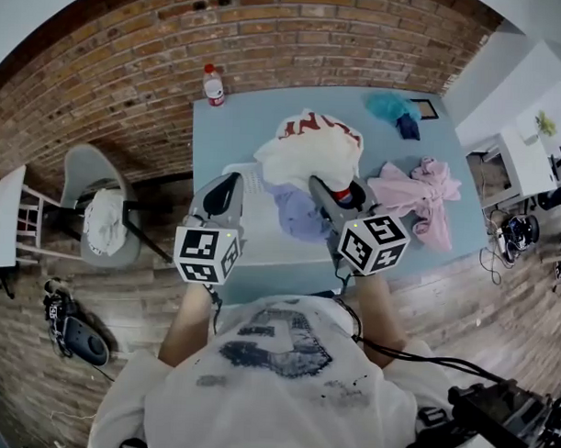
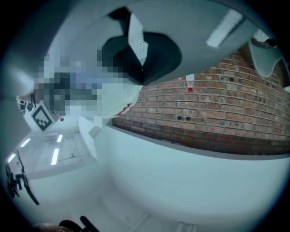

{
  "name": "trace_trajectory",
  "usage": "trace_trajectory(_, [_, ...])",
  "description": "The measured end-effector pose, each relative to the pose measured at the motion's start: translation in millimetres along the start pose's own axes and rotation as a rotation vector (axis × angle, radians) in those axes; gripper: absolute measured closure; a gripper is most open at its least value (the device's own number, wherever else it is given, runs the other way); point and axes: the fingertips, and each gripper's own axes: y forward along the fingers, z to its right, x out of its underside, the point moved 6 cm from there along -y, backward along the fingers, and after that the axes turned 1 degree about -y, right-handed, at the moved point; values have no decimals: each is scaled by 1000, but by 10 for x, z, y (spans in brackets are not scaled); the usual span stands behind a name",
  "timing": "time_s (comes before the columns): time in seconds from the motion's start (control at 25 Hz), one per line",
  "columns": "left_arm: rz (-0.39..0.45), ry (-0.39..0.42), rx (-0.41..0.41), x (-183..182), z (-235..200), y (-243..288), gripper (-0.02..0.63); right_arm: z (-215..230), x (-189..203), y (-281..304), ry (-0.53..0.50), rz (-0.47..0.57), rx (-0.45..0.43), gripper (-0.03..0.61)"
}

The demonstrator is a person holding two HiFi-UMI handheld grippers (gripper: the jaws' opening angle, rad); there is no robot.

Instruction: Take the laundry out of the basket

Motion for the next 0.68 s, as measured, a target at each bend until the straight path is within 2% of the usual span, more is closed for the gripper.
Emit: trace_trajectory(0.68, [-10,-2,-7,-9,-69,82,623,41,-6,87,3,-20,-9,387])
